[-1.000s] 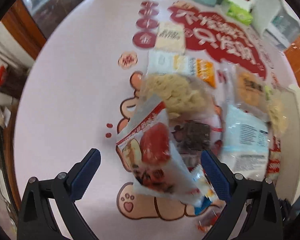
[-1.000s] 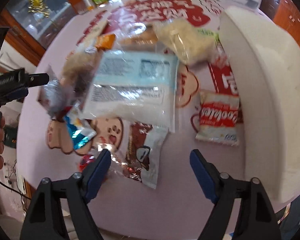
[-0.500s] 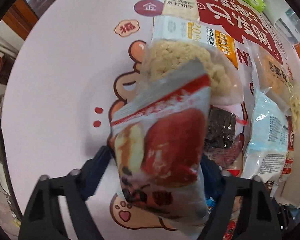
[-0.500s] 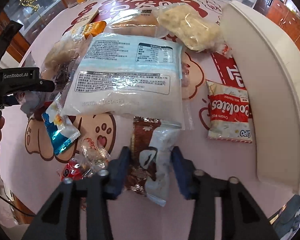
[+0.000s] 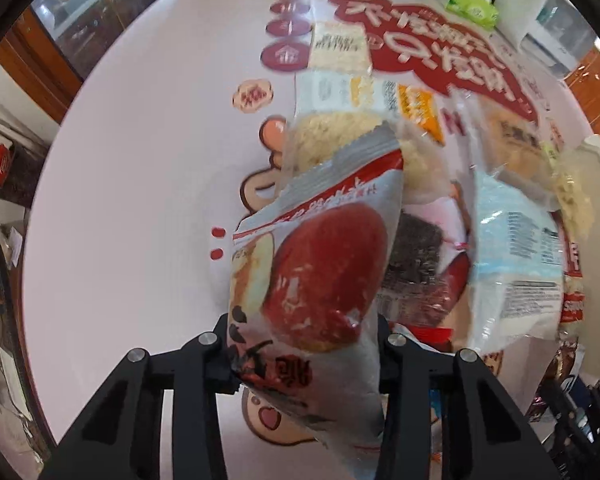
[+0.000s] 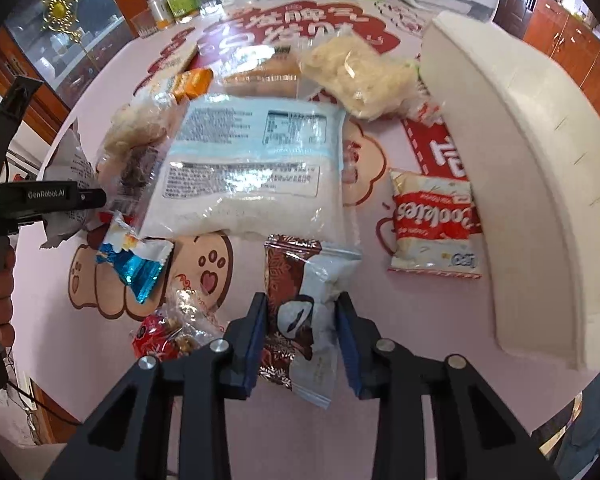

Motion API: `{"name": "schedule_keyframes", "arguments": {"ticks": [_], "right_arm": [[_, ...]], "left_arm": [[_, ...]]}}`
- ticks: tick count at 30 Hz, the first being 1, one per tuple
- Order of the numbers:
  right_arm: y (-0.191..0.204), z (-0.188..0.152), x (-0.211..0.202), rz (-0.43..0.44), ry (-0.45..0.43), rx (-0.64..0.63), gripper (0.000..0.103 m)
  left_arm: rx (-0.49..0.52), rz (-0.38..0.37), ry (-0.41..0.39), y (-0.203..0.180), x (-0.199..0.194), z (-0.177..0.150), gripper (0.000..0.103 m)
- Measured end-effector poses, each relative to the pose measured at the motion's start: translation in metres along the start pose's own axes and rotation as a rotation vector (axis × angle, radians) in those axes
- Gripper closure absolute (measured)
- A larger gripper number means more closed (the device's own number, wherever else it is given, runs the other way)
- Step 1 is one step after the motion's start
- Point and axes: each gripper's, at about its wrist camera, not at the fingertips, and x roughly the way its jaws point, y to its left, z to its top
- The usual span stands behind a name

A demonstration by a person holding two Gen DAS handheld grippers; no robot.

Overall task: Organize snacks
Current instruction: 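Grasp the red bread bag with the left gripper while the right grasps the brown-white wrapped bar, then carry both snacks over the white tray and open both grippers to drop them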

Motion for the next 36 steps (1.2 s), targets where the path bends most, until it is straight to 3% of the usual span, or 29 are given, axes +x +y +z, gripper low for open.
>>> {"name": "schedule_keyframes", "arguments": {"ticks": [9, 18, 25, 36], "right_arm": [[-0.010, 0.001, -0.064, -0.013, -0.153, -0.013, 0.070], [-0.049, 0.005, -0.126, -0.076, -0.277, 0.036, 0.070], [-0.103, -0.004, -0.157, -0.130, -0.319, 0.125, 0.070], [-0.199, 0.011, -0.176, -0.181, -0.332, 0.127, 0.069]], "left_arm": [[0.142, -0.015, -0.230, -0.041, -0.105, 0.000, 0.063], [0.375, -0.173, -0.451, -0.160, -0.189, -0.014, 0.063], [0.479, -0.282, -0.480, -0.247, -0.208, -0.041, 0.063], [0.482, -0.262, -0.462, -0.341, -0.201, -0.056, 0.062]]}}
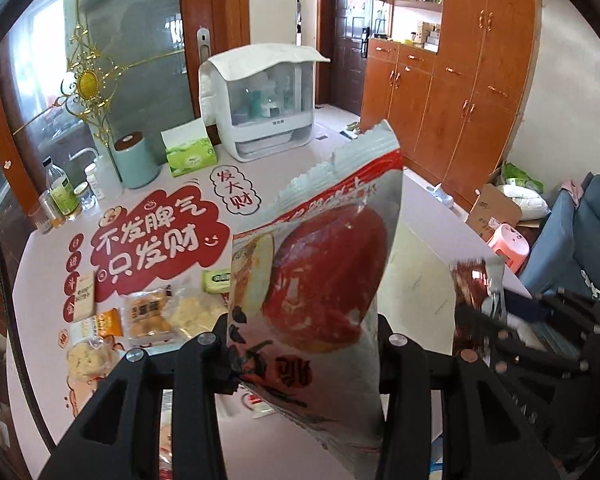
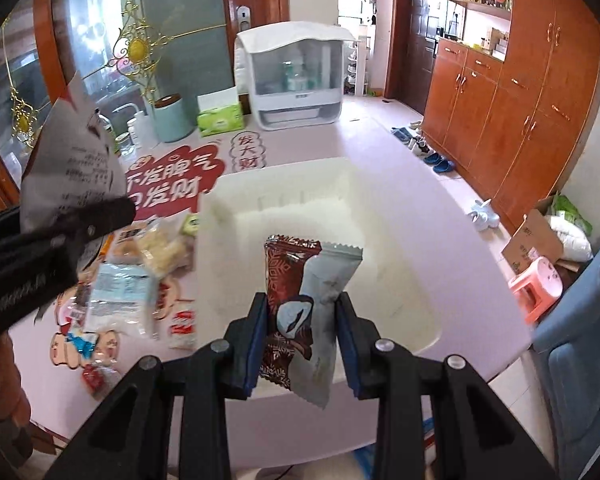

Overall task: Organize snacks
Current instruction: 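Carry both snacks over the white tray and open both grippers to drop them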

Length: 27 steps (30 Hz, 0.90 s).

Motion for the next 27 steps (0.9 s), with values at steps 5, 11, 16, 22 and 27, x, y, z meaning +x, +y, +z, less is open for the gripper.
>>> {"name": "schedule_keyframes", "arguments": {"ticks": [5, 11, 16, 22, 27], "right_arm": [[-0.029, 0.022, 0.017, 0.013, -0.004, -0.016, 0.069], [-0.045, 0.032, 0.036, 0.040, 0.021, -0.005, 0.069], [-0.046, 0.030, 0.056, 0.053, 0.074, -0.025, 0.069], [-0.045, 0.028, 0.068, 0.054, 0.107, -0.037, 0.068], [-0.046, 0.029, 0.074, 0.074, 0.131, -0.021, 0.066]], "left_arm": [[-0.021, 0.042, 0.064, -0.018, 0.033, 0.008, 0.062], [-0.069, 0.047, 0.177, -0.025, 0.071, 0.004, 0.062], [-0.090, 0.054, 0.232, -0.028, 0.084, -0.002, 0.061], [-0.081, 0.077, 0.251, -0.030, 0.088, -0.002, 0.060], [-0.059, 0.108, 0.233, -0.033, 0.083, 0.002, 0.015]]}}
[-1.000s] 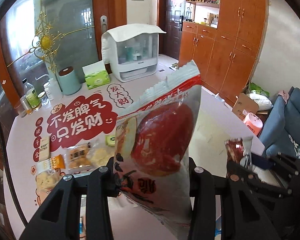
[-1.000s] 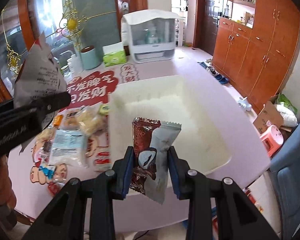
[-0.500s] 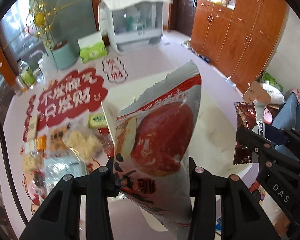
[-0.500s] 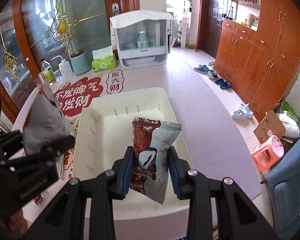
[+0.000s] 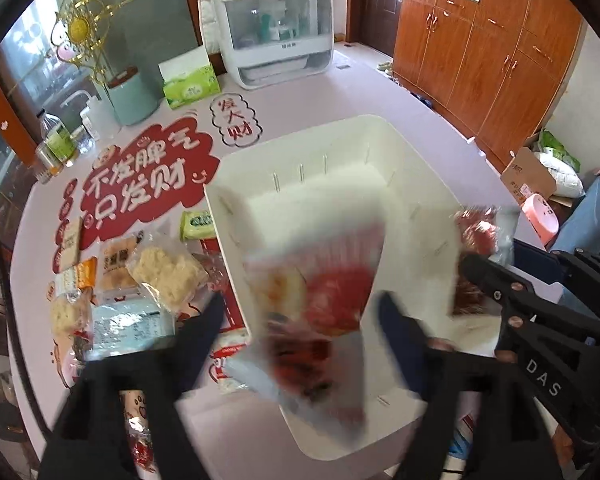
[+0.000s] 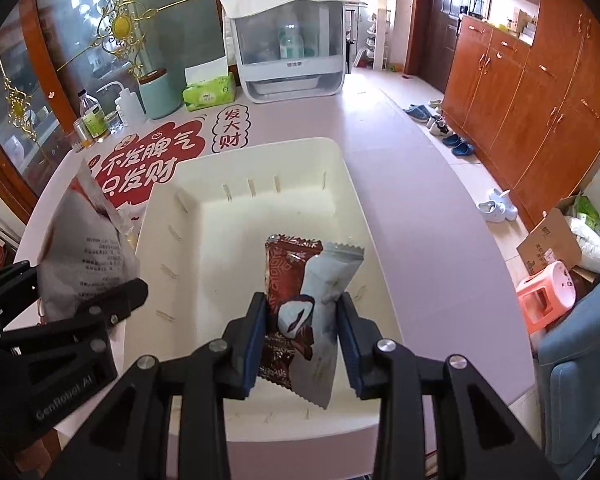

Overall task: Organize snacks
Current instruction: 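Carry both snacks over the white tray and open both grippers to drop them, then withdraw both grippers from the tray back toward the snack pile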

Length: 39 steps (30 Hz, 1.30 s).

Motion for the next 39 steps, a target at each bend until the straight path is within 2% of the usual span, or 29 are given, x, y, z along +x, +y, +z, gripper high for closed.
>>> {"name": "schedule_keyframes", "arguments": {"ticks": [4, 7, 30, 39], "right_arm": [[-0.004, 0.001, 0.001, 0.003, 0.000, 0.030, 0.055], [-0.006, 0.003, 0.000, 0.005, -0.004, 0.040, 0.051], [0.011, -0.012, -0.003, 0.025, 0.008, 0.041, 0.051], [0.011, -0.014, -0.010, 0.014, -0.009, 0.044, 0.051]], "left_arm": [[0.005, 0.020, -0.026, 0.001, -0.006, 0.002, 0.013], [0.002, 0.028, -0.027, 0.003, -0.007, 0.004, 0.012], [-0.014, 0.061, -0.049, 0.016, -0.018, -0.004, 0.012], [-0.002, 0.058, -0.104, 0.014, -0.035, -0.005, 0.012]]}}
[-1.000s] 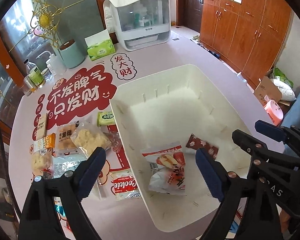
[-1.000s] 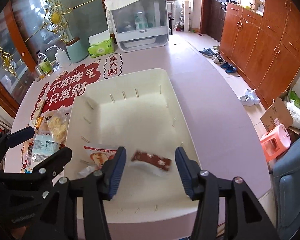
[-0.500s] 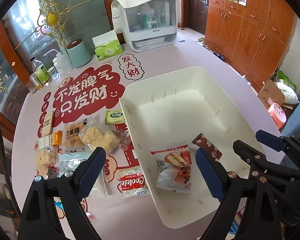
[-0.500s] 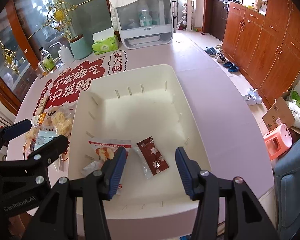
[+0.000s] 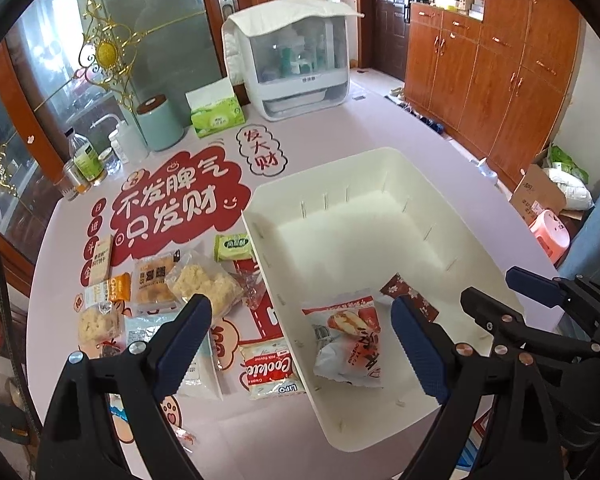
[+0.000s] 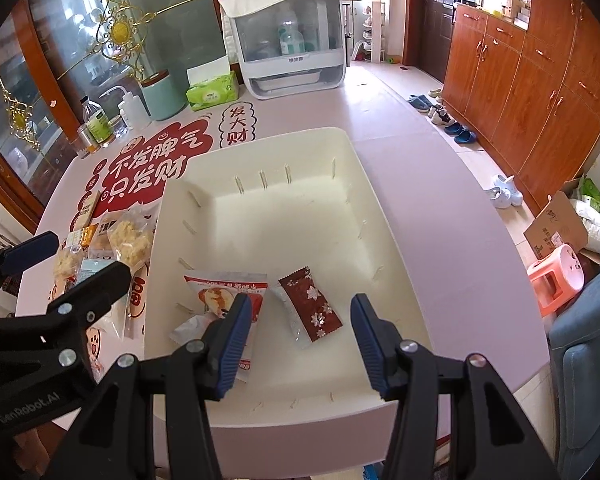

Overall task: Organize snacks
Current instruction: 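Withdraw both grippers from the tray back toward the snack pile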

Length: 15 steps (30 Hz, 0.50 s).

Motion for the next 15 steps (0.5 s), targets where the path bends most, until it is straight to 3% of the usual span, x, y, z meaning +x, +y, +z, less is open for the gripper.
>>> {"name": "schedule_keyframes", "arguments": {"ticks": [15], "right_arm": [[0.008, 0.005, -0.022, 0.002, -0.044, -0.004, 0.051]], "left_arm": [[0.033, 0.009, -0.053, 0.013, -0.024, -0.002, 0.012]]}}
